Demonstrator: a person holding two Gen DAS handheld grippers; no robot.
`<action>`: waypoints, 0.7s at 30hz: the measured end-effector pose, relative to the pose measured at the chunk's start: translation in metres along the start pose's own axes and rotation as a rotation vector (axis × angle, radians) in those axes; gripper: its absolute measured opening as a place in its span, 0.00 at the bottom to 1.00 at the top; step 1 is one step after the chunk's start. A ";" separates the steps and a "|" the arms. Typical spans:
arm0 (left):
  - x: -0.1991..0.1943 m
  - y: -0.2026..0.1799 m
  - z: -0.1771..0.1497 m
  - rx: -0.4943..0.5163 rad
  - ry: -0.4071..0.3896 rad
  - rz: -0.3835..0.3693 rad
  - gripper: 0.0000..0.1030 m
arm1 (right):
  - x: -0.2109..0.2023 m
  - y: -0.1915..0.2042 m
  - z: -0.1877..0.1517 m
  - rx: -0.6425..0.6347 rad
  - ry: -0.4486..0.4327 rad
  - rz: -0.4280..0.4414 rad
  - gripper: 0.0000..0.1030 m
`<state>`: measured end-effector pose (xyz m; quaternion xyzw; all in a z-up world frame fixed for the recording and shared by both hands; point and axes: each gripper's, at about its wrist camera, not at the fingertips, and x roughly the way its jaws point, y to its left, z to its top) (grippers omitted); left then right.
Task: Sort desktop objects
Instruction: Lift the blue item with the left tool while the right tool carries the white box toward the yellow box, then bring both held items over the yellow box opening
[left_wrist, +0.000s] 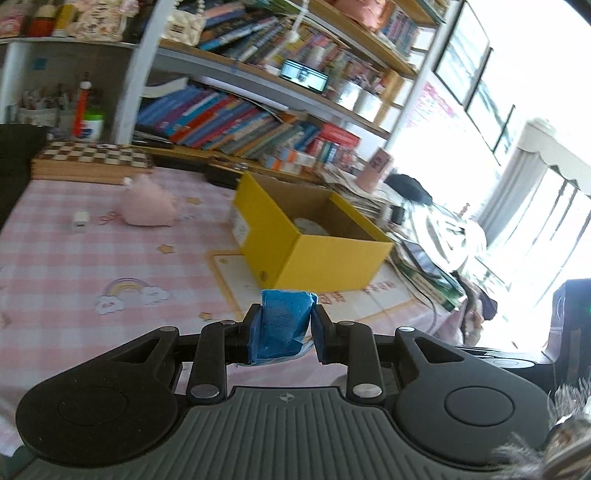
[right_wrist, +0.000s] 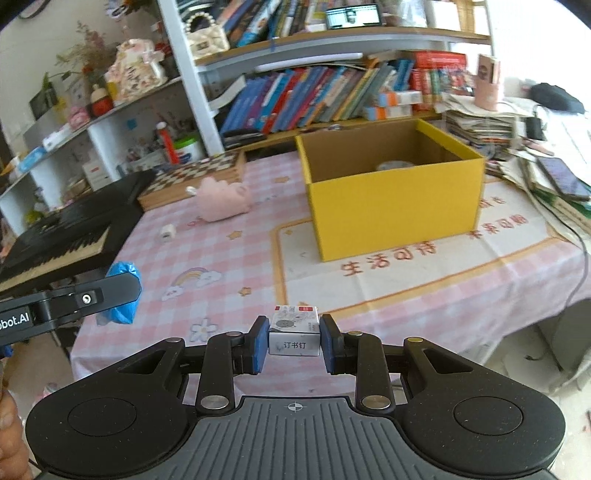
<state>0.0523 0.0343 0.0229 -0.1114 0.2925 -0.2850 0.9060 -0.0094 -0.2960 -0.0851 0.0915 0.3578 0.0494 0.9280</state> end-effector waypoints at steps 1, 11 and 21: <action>0.003 -0.003 0.000 0.007 0.005 -0.013 0.25 | -0.001 -0.003 -0.001 0.010 -0.001 -0.011 0.27; 0.027 -0.021 0.004 0.046 0.041 -0.107 0.25 | -0.010 -0.028 -0.003 0.070 -0.011 -0.090 0.27; 0.052 -0.041 0.010 0.067 0.058 -0.149 0.25 | -0.012 -0.052 0.003 0.092 -0.015 -0.121 0.27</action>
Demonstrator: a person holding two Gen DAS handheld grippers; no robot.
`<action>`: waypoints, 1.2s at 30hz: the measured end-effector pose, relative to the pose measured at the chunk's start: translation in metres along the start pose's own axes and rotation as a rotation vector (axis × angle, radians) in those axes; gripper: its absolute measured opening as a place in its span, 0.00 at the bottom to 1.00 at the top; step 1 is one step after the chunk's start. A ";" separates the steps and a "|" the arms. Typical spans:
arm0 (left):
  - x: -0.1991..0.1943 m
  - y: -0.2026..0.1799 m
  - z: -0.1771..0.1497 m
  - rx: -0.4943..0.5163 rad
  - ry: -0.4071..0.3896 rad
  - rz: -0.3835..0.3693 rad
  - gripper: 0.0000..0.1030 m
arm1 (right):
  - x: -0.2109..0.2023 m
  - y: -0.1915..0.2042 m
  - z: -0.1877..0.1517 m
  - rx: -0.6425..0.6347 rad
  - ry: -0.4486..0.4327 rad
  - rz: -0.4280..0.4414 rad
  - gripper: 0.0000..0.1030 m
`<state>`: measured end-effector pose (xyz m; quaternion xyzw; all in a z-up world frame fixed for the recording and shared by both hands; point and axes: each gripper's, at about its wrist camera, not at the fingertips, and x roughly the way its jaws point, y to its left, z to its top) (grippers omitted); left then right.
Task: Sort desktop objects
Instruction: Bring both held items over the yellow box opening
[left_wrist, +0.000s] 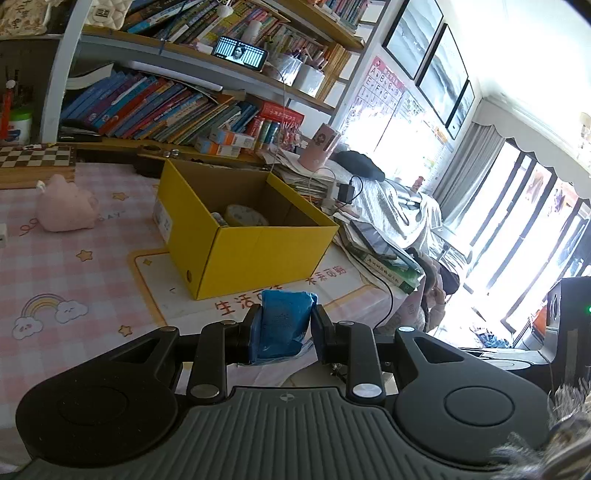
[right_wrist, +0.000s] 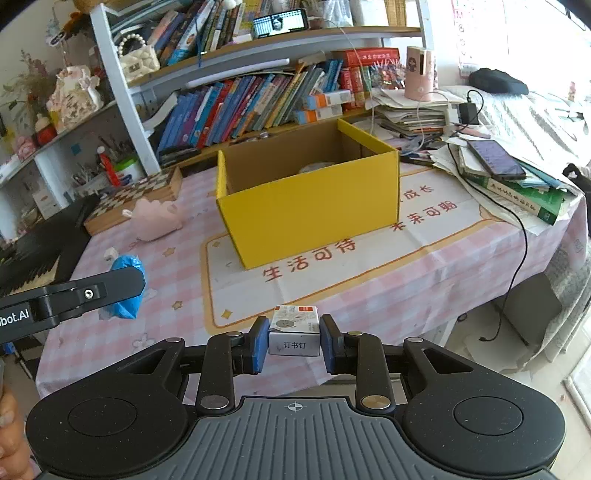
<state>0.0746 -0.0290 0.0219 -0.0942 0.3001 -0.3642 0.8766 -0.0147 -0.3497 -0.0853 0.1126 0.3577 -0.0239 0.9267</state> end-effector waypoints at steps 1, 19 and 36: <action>0.003 -0.001 0.001 -0.001 0.001 0.000 0.25 | 0.001 -0.002 0.001 -0.001 0.001 -0.001 0.27; 0.058 -0.026 0.022 -0.002 0.013 0.027 0.25 | 0.034 -0.049 0.040 0.000 0.023 0.037 0.27; 0.123 -0.040 0.081 0.022 -0.104 0.117 0.25 | 0.081 -0.076 0.131 -0.076 -0.080 0.155 0.27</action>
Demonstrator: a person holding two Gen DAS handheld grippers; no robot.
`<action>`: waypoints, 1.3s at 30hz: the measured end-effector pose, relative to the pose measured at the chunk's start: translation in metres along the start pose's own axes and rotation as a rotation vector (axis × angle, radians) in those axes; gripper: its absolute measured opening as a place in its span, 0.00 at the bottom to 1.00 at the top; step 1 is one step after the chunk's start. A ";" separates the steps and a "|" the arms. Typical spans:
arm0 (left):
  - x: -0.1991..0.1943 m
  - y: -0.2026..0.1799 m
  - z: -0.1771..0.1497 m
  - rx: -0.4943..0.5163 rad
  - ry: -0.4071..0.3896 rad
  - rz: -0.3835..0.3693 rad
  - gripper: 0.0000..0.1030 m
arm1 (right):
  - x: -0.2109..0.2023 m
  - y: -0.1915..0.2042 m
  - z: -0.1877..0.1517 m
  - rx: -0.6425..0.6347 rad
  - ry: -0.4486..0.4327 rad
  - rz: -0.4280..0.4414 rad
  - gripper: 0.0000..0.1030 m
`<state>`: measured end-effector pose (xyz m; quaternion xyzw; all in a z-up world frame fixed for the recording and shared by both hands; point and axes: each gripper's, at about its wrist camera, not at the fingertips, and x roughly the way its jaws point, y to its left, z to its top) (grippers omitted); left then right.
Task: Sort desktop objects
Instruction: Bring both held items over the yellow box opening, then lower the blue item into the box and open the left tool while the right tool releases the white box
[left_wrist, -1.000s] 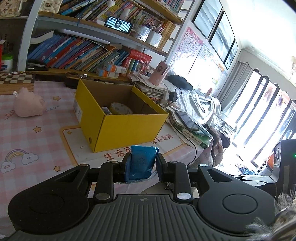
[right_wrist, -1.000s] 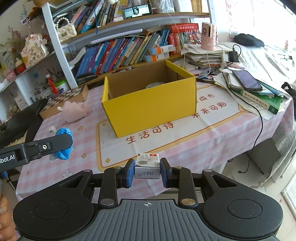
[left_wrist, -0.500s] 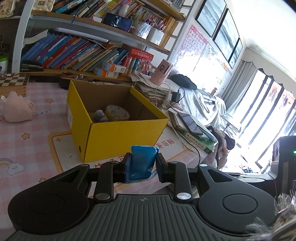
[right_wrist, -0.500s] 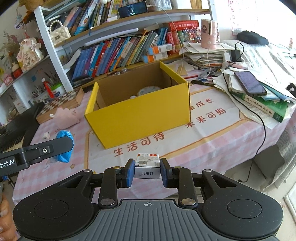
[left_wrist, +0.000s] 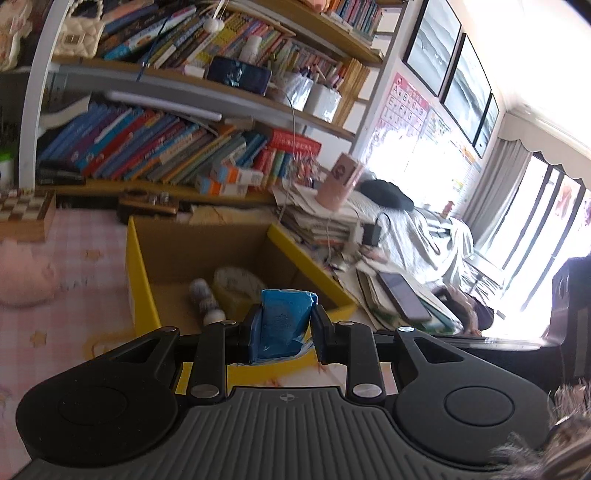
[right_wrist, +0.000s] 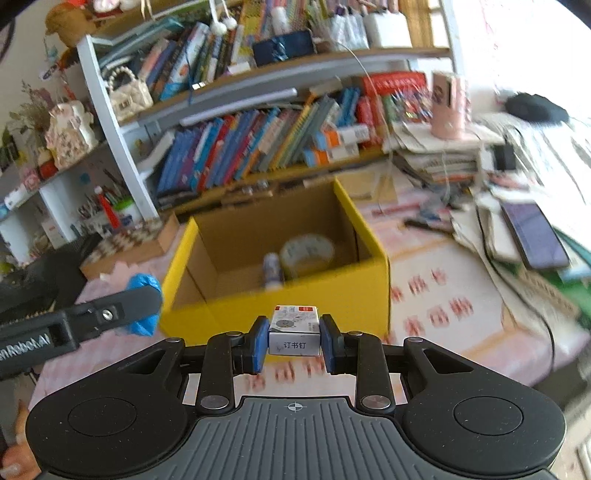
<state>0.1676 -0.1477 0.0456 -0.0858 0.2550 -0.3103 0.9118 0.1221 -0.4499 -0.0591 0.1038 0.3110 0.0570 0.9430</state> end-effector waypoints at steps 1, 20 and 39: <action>0.004 -0.001 0.003 0.005 -0.008 0.008 0.25 | 0.003 -0.001 0.006 -0.010 -0.010 0.009 0.27; 0.117 0.018 0.019 0.124 0.168 0.149 0.25 | 0.128 -0.008 0.059 -0.304 0.202 0.130 0.27; 0.137 0.026 0.007 0.094 0.251 0.178 0.42 | 0.176 -0.007 0.049 -0.378 0.439 0.151 0.34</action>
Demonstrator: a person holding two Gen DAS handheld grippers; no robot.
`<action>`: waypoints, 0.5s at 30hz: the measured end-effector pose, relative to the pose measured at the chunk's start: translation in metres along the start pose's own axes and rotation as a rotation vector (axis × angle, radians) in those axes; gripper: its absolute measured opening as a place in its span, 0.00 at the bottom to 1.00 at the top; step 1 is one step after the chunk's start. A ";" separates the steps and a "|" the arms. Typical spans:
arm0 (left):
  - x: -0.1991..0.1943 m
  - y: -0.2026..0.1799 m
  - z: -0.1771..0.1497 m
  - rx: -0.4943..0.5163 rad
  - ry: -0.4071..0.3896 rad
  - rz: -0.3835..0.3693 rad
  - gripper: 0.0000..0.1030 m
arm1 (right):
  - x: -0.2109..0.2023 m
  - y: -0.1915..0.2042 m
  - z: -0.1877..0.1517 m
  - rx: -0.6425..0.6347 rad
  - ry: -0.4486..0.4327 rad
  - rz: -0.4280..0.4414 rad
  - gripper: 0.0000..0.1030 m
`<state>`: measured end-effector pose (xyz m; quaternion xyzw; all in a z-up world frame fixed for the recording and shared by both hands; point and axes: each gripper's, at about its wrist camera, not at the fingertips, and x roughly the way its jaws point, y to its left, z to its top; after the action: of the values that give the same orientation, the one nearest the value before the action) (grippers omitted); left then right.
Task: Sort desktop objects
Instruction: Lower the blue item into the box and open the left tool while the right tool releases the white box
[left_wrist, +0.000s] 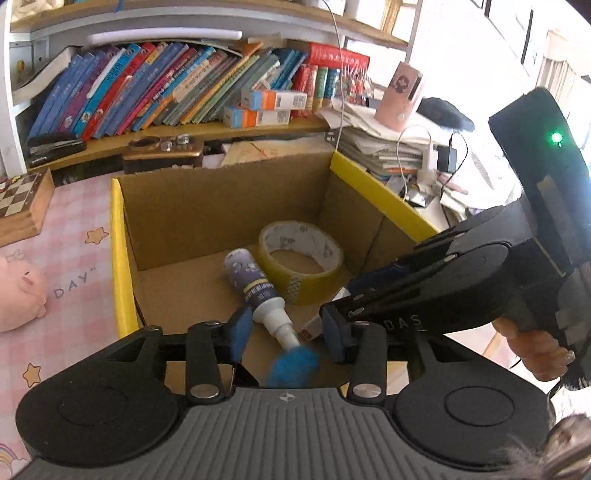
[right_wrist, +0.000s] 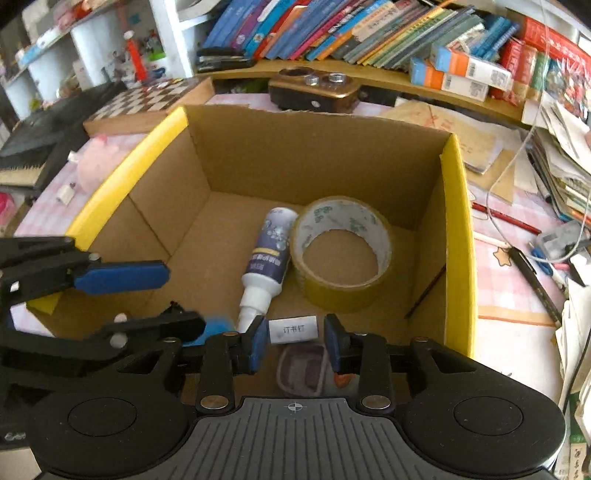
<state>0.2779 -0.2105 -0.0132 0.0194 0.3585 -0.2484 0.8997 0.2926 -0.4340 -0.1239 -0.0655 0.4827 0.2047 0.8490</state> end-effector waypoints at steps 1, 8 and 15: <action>-0.002 0.000 0.000 -0.001 -0.009 -0.001 0.44 | -0.003 0.001 0.000 -0.001 -0.008 -0.004 0.35; -0.039 0.009 -0.001 -0.086 -0.128 0.036 0.91 | -0.040 0.000 -0.006 0.062 -0.159 -0.037 0.53; -0.084 0.012 -0.018 -0.150 -0.222 0.081 0.99 | -0.085 0.013 -0.035 0.148 -0.363 -0.132 0.73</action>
<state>0.2198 -0.1601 0.0272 -0.0611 0.2732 -0.1851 0.9420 0.2215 -0.4574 -0.0693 0.0035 0.3300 0.1210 0.9362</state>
